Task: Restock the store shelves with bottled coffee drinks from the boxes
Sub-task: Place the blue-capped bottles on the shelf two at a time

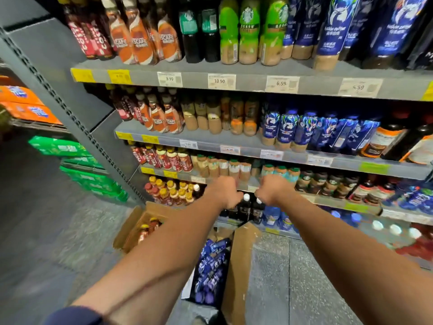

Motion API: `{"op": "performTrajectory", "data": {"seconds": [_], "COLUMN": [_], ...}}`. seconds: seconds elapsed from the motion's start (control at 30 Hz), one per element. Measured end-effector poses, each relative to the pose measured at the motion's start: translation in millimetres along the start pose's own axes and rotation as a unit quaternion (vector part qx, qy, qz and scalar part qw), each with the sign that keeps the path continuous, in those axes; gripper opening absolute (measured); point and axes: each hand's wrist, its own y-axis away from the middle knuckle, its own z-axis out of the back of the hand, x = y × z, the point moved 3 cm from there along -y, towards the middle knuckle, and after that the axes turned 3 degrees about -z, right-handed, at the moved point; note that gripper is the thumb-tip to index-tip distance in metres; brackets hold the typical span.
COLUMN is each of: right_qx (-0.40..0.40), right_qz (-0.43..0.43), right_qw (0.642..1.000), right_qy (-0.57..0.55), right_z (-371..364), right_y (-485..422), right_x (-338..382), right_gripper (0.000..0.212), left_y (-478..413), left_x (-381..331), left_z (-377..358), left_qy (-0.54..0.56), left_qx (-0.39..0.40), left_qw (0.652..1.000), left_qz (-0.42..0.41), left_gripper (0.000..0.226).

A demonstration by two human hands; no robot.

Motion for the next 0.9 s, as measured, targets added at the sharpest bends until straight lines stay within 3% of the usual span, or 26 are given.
{"op": "performTrajectory", "data": {"seconds": [0.13,0.23,0.4,0.6,0.9], "right_qx": [0.047,0.075,0.107,0.152,0.211], "right_qz": [0.028,0.025,-0.012,-0.1,-0.167], "right_qw": [0.999,0.997,0.994,0.979,0.955], "right_qy": [0.005,-0.003,-0.035,-0.089,-0.122], "right_z": [-55,-94,-148,-220,-373], "right_y": [1,-2,-9,-26,-64], "right_x": [4,7,11,21,13], "right_gripper": [0.023,0.029,0.03,0.035,0.022], "left_y": [0,-3,-13,-39,-70], "left_x": [24,44,80,139,240], "left_z": [-43,-72,-122,-181,-321], "left_qy": [0.009,0.01,0.006,0.008,0.034], "left_qx": [0.043,0.084,0.131,0.172,0.214], "left_qw": [0.999,0.996,0.991,0.985,0.975], "left_qz": [0.016,0.021,0.026,0.027,0.043], "left_gripper": [0.034,0.035,0.025,0.035,0.034]}}
